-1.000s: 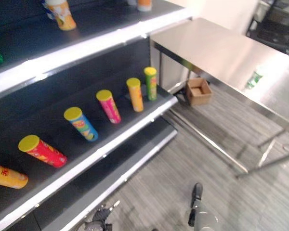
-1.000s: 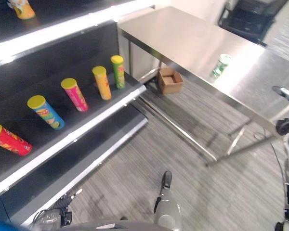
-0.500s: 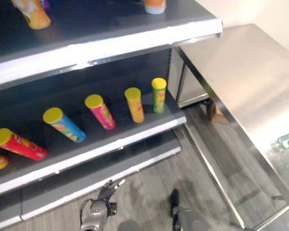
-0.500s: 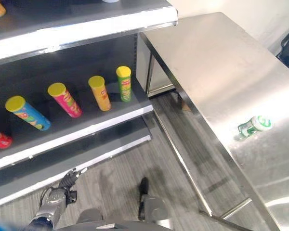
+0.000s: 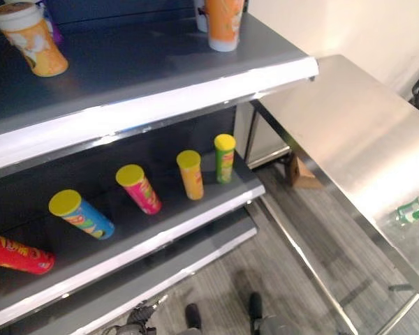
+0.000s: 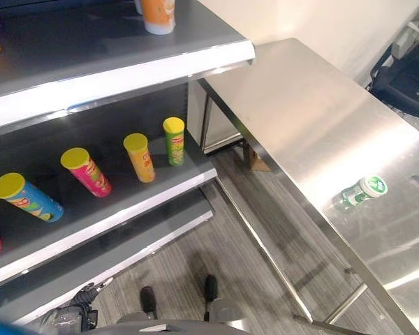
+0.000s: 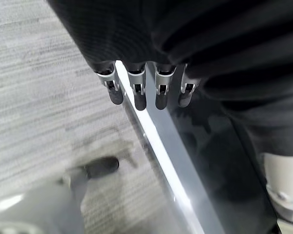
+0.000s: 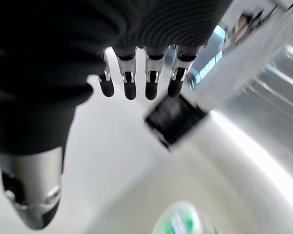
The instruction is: Put the goods on the table back onto the shelves and tidy them up.
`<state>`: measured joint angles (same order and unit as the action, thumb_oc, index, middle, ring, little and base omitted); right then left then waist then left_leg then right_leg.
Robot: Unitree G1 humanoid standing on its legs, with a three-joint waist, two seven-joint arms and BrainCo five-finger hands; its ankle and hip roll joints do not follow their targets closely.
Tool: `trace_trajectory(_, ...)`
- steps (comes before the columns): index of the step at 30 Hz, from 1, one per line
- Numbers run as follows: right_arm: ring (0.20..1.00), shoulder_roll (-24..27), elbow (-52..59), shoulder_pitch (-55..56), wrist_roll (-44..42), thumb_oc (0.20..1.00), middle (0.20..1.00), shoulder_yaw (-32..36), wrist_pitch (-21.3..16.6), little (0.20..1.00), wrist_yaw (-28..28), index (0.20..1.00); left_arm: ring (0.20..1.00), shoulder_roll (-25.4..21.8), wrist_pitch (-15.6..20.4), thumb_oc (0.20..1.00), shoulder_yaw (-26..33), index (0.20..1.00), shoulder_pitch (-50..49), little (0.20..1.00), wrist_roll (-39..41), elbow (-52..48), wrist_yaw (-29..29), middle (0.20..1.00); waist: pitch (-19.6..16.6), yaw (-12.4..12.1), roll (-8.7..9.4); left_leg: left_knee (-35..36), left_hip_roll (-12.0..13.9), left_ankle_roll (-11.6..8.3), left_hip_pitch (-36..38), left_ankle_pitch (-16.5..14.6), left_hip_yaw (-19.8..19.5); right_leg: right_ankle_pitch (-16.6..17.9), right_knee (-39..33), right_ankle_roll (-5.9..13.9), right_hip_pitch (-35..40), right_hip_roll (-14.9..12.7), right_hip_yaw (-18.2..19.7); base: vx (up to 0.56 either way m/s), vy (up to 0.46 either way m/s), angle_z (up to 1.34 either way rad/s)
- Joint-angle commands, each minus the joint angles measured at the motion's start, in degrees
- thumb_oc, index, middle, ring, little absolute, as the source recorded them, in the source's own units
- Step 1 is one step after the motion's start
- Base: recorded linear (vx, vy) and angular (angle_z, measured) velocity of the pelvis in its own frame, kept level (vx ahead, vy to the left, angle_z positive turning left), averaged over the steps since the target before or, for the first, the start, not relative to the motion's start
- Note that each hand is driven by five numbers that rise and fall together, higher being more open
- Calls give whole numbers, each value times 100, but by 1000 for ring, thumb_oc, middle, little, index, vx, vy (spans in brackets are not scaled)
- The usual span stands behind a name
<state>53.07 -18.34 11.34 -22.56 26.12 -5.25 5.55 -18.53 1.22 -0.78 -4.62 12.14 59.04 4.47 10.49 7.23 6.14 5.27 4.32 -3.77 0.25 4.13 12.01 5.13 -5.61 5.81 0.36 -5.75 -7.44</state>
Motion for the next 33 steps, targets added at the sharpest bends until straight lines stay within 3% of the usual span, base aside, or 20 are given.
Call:
trace_trajectory(1, 1000, 518, 106, -218, 36, 1000, 1000, -43, -122, 1000, -201, 1000, 1000, -197, 131, 1000, -46, 1000, 82, 1000, -315, 126, -84, 1000, -76, -169, 138, -387, 296, -246, 156, -798, 61, -147, 237, 689, -453, -533, -44, 7, 28, -4)
trace_trajectory(11, 1000, 873, 359, -296, 770, 1000, 1000, -436, -32, 1000, -415, 1000, 1000, -238, 165, 1000, -144, 1000, 29, 1000, -474, 138, -178, 1000, -18, -76, 99, -441, 269, -188, 358, -972, 314, 23, 187, 766, -607, -544, 168, 22, 26, -23)
trace_trajectory(17, 1000, 1044, 370, -1297, 1255, 1000, 1000, -1471, 65, 1000, -380, 1000, 1000, -375, 208, 1000, -519, 1000, 274, 1000, -574, -176, -325, 1000, 64, -33, 53, -513, 338, -200, 516, -1105, 642, 198, 103, 822, -804, -510, 255, 58, 0, -52)
trace_trajectory(25, 1000, 887, -31, -2302, 1297, 1000, 1000, -2443, 98, 1000, -341, 1000, 1000, -371, 176, 1000, -896, 1000, 524, 1000, -727, -161, -411, 1000, 47, -85, -99, -543, 445, -307, 475, -1055, 553, 104, 66, 737, -847, -461, 155, 78, -32, -10)
trace_trajectory(33, 1000, 774, -583, -2583, 1498, 1000, 1000, -2697, 147, 1000, -203, 1000, 1000, -269, 88, 1000, -1016, 1000, 495, 1000, -1171, 310, -373, 1000, -17, -166, -214, -537, 540, -354, 506, -1035, 363, -112, 61, 632, -639, -356, 72, 63, -24, 14)
